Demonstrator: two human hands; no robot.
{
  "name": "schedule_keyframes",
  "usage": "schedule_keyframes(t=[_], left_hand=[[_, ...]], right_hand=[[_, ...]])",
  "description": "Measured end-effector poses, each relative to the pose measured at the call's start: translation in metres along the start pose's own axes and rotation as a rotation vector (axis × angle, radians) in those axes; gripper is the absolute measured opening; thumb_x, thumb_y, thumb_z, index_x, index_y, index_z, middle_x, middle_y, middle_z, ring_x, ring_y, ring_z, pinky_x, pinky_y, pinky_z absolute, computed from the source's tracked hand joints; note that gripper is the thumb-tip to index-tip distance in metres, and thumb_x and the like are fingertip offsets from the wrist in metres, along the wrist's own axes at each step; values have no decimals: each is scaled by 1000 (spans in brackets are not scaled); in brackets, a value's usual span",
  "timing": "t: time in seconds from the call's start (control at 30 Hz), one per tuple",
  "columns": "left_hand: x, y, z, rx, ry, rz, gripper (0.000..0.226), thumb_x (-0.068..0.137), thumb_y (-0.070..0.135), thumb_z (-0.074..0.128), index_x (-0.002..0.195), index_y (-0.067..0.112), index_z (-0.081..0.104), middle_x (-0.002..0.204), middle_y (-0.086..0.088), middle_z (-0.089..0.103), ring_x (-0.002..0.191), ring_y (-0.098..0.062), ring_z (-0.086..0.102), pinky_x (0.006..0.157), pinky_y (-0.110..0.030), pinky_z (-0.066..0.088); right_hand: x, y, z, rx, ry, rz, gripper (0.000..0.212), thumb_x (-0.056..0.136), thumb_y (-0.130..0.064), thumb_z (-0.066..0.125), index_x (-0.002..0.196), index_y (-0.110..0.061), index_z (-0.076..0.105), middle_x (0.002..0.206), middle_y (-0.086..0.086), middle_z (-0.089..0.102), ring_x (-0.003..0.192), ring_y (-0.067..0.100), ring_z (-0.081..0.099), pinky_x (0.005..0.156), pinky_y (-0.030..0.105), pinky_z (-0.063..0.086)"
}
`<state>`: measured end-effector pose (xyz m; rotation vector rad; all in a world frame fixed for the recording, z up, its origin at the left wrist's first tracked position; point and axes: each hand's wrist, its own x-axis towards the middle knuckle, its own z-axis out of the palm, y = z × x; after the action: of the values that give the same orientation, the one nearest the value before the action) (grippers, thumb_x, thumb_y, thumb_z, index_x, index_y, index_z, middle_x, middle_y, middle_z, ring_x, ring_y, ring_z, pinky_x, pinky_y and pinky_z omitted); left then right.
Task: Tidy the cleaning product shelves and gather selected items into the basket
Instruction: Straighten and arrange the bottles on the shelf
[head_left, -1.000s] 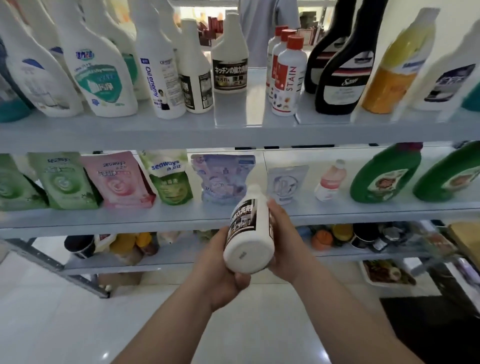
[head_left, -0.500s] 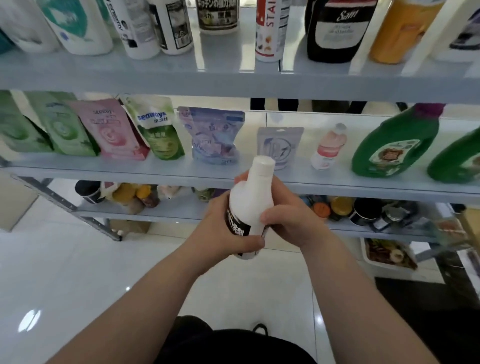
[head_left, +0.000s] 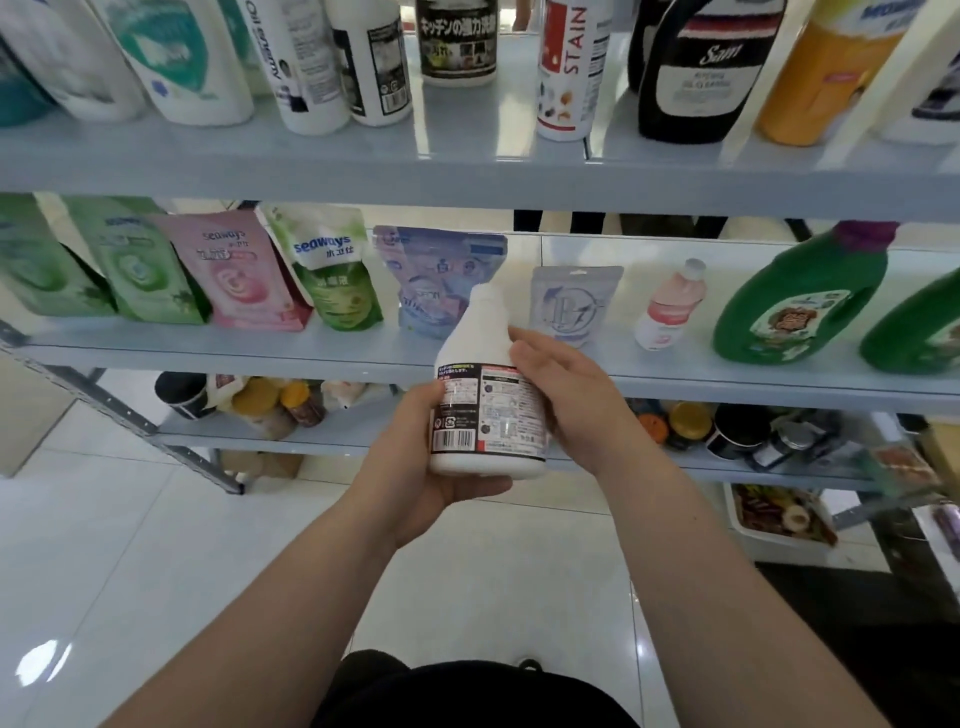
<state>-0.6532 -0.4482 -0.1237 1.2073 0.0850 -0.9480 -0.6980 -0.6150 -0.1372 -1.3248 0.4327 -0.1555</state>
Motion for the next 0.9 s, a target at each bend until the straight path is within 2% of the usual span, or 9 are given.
schedule_keyframes(t=[0.07,0.13,0.27,0.37,0.43,0.57,0.67,0.83,0.9], left_hand=[[0,4,-15,-7,68,12,36,103,40,46,111,15,71,104,-16,78,78,-31,76,52,-39,58],[-1,11,-35,-83,65,-13,31,101,40,50,106,18,72,95,-10,78,71,-27,74,46,-34,55],[-6,29,-74,-464,-224,-275,40,86,37,61,116,14,77,107,-18,72,86,-38,73,39,-30,55],[-14,40,-99,-603,-438,-376,45,74,26,70,111,3,77,106,-26,72,84,-42,75,41,-32,58],[-15,46,-115,-560,-460,-391,45,76,29,68,111,2,76,103,-25,73,80,-41,75,42,-32,58],[-15,56,-148,-252,-326,-258,52,98,53,52,131,15,64,118,-21,71,97,-48,71,53,-35,61],[-24,60,-167,-23,-326,-81,64,87,66,60,129,18,65,121,-17,73,106,-40,71,64,-40,61],[-29,62,-182,69,-287,78,64,85,49,68,138,16,55,122,-17,72,106,-40,72,71,-49,60],[-29,59,-183,42,-258,8,52,93,56,52,128,19,65,115,-13,76,97,-35,75,69,-47,60]], right_hand=[[4,-3,15,-124,48,5,24,72,-59,73,92,-49,79,105,-9,79,100,13,74,98,46,58],[9,-2,34,-86,92,43,34,79,-61,68,96,-34,80,99,-4,79,97,17,73,96,48,57],[12,13,85,287,-44,179,59,95,-60,56,130,-14,68,114,9,73,99,25,68,83,33,51],[12,21,124,440,-107,233,58,74,-65,72,108,-19,80,102,15,54,89,23,46,93,36,35],[14,25,144,463,-98,209,54,75,-65,72,103,-19,82,104,16,51,88,25,43,96,39,37],[15,26,173,383,-5,87,64,79,-54,77,126,-13,64,108,12,75,98,27,74,83,42,61],[9,26,191,207,119,-21,75,69,-44,85,134,-21,56,113,8,76,100,27,75,78,40,61],[-8,24,204,169,269,-87,35,91,-35,73,125,-29,68,118,2,77,109,24,73,85,39,61],[-17,21,202,155,291,-110,20,101,-28,64,120,-31,71,120,0,76,113,23,71,87,37,61]])
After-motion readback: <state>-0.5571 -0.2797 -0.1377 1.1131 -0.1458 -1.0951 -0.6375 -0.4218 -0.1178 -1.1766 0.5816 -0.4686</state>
